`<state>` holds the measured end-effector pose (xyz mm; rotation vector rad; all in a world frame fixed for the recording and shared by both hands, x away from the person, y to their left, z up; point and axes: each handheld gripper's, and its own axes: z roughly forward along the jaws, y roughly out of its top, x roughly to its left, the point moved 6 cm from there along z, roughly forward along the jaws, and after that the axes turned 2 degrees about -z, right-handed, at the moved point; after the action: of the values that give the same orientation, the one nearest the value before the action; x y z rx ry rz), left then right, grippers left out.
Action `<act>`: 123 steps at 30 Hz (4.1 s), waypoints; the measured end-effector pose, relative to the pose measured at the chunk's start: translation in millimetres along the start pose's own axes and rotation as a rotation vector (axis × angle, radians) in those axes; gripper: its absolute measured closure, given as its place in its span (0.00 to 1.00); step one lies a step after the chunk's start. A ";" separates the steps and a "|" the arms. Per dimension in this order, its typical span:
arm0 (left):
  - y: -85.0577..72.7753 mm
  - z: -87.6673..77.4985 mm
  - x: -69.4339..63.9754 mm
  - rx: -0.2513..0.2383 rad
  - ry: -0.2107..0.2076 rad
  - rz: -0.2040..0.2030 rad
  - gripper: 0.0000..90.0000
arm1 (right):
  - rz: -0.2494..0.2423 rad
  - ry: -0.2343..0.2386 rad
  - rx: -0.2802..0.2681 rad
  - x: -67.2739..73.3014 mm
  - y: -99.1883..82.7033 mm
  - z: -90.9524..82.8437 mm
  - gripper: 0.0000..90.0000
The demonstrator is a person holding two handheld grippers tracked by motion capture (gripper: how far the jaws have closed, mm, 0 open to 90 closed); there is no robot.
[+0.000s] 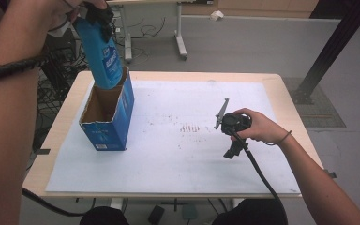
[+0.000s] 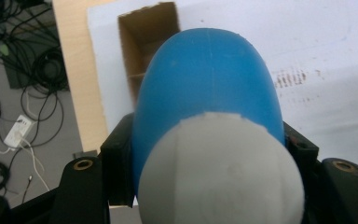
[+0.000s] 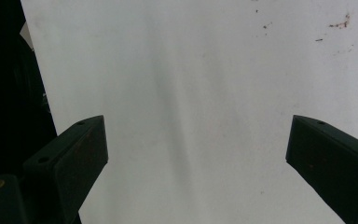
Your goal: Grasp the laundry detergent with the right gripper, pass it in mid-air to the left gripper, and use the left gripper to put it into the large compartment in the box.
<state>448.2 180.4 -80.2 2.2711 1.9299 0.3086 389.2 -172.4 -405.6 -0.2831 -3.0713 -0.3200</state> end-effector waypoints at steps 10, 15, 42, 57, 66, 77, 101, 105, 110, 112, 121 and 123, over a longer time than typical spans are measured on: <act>-4.4 11.9 19.5 0.008 0.008 -0.065 0.42 | 0.001 0.006 -0.003 0.6 3.2 1.8 0.06; -5.4 23.7 21.9 0.013 0.013 -0.078 0.42 | -0.001 0.003 -0.010 0.9 5.2 1.0 0.06; -18.2 105.3 36.6 0.053 0.009 -0.114 0.42 | 0.003 0.013 -0.021 2.5 9.5 5.5 0.06; -27.8 150.6 36.2 0.075 0.010 -0.109 0.42 | 0.011 0.017 -0.035 2.0 8.0 6.8 0.05; -34.2 175.9 37.3 0.065 0.002 -0.114 0.42 | 0.015 0.018 -0.031 2.1 6.7 8.2 0.05; -40.5 202.8 34.3 0.072 0.025 -0.108 0.42 | 0.018 0.020 -0.032 1.1 5.4 9.1 0.05; -53.7 238.7 31.7 0.056 0.022 -0.097 0.42 | 0.018 0.026 -0.038 2.3 7.3 13.7 0.05; -56.2 242.5 30.8 0.059 0.017 -0.098 0.42 | 0.023 0.025 -0.034 2.1 7.4 13.9 0.05; -57.5 246.6 29.7 0.060 0.018 -0.092 0.42 | 0.018 0.022 -0.030 2.0 8.0 14.1 0.05; -57.6 246.3 29.9 0.058 0.018 -0.093 0.42 | 0.019 0.021 -0.030 2.0 8.0 14.0 0.05; -58.3 247.0 29.8 0.054 0.020 -0.095 0.42 | 0.023 0.020 -0.030 2.7 7.9 12.7 0.05; -58.4 247.1 29.8 0.051 0.020 -0.095 0.42 | 0.022 0.019 -0.032 2.5 7.7 12.3 0.05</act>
<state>458.3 224.9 -331.8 2.2060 2.0708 0.2743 388.0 -161.9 -415.9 -0.3128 -3.0444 -0.3683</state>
